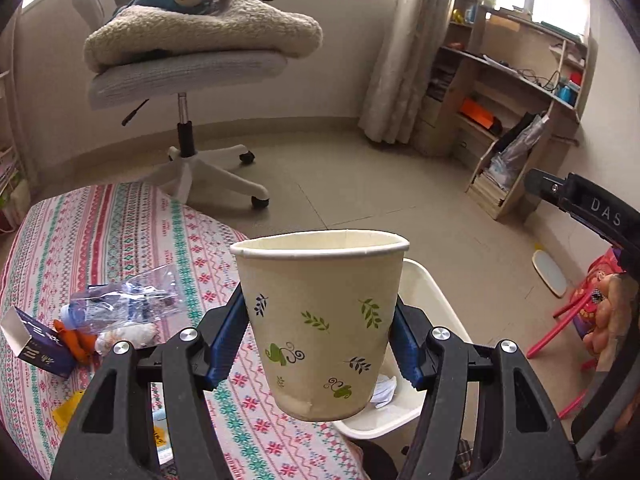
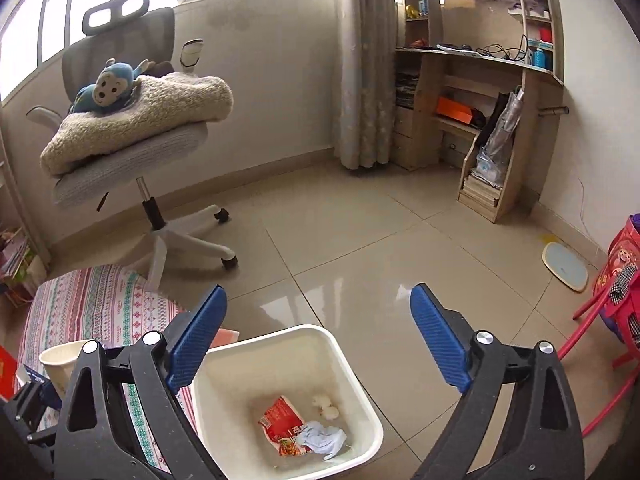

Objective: Collect trash
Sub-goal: 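Drop the plastic bag into the bin with the right gripper while the left gripper drops the cup there, then grasp the empty white box with the left gripper and lift it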

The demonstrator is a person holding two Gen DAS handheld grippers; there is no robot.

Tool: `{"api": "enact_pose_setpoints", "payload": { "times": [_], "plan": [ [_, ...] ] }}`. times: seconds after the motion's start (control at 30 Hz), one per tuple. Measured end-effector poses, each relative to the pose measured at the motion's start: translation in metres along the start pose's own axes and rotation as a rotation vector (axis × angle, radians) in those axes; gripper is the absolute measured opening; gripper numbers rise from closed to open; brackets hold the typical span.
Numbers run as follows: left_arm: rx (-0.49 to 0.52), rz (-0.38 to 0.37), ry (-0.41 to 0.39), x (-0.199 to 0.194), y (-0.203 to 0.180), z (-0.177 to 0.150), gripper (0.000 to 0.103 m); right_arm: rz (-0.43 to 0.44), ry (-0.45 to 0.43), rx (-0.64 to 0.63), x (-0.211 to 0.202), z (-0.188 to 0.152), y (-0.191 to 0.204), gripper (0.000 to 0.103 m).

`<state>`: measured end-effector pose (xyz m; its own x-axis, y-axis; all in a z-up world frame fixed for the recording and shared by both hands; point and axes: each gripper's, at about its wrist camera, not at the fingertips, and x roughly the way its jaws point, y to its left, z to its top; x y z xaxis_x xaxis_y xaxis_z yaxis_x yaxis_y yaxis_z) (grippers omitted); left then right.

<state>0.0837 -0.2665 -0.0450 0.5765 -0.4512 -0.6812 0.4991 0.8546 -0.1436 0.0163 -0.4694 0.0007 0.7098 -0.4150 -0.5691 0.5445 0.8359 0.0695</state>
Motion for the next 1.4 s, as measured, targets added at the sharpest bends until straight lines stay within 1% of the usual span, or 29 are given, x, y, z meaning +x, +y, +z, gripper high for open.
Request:
{"api": "enact_pose_setpoints", "payload": {
  "times": [0.17,0.2,0.23,0.37,0.47,0.63,0.73,0.8,0.9,0.93,1.03,1.17,1.27,1.4],
  "plan": [
    [-0.006,-0.046,0.042,0.021,-0.024,0.000,0.063,-0.027,-0.017,0.043,0.000,0.002,-0.019,0.095],
    [-0.010,-0.058,0.053,0.025,-0.028,0.000,0.065,-0.038,-0.021,0.047,0.000,0.002,-0.022,0.095],
    [-0.011,-0.071,0.065,0.029,-0.031,-0.001,0.068,-0.047,-0.024,0.050,0.000,0.002,-0.025,0.096],
    [-0.014,-0.104,0.111,0.040,-0.042,-0.003,0.070,-0.057,-0.023,0.070,0.001,0.002,-0.032,0.096],
    [-0.008,-0.084,0.111,0.039,-0.041,-0.003,0.075,-0.073,-0.033,0.054,-0.001,0.002,-0.030,0.096],
    [-0.018,-0.009,0.072,0.025,-0.022,0.000,0.079,-0.085,-0.044,-0.030,-0.002,-0.004,-0.008,0.096],
    [-0.029,-0.023,0.067,0.018,-0.010,0.000,0.084,-0.074,-0.051,-0.070,-0.005,-0.006,0.007,0.096],
    [-0.036,-0.047,0.070,0.016,-0.006,-0.002,0.084,-0.080,-0.063,-0.085,-0.007,-0.005,0.015,0.096],
    [-0.052,-0.017,0.043,0.007,0.003,-0.003,0.084,-0.074,-0.061,-0.095,-0.009,-0.007,0.023,0.096],
    [-0.051,0.005,0.039,0.004,0.007,-0.004,0.084,-0.069,-0.058,-0.102,-0.009,-0.007,0.026,0.096],
    [-0.037,0.091,0.017,-0.005,0.024,-0.007,0.084,-0.070,-0.057,-0.146,-0.009,-0.011,0.043,0.096],
    [-0.040,0.194,-0.013,-0.020,0.052,-0.011,0.084,-0.045,-0.052,-0.208,-0.010,-0.019,0.073,0.096],
    [-0.056,0.278,-0.031,-0.030,0.076,-0.013,0.086,-0.023,-0.052,-0.267,-0.014,-0.027,0.099,0.096],
    [-0.098,0.384,-0.030,-0.038,0.112,-0.021,0.087,0.017,-0.041,-0.327,-0.016,-0.038,0.133,0.096]
  ]
}}
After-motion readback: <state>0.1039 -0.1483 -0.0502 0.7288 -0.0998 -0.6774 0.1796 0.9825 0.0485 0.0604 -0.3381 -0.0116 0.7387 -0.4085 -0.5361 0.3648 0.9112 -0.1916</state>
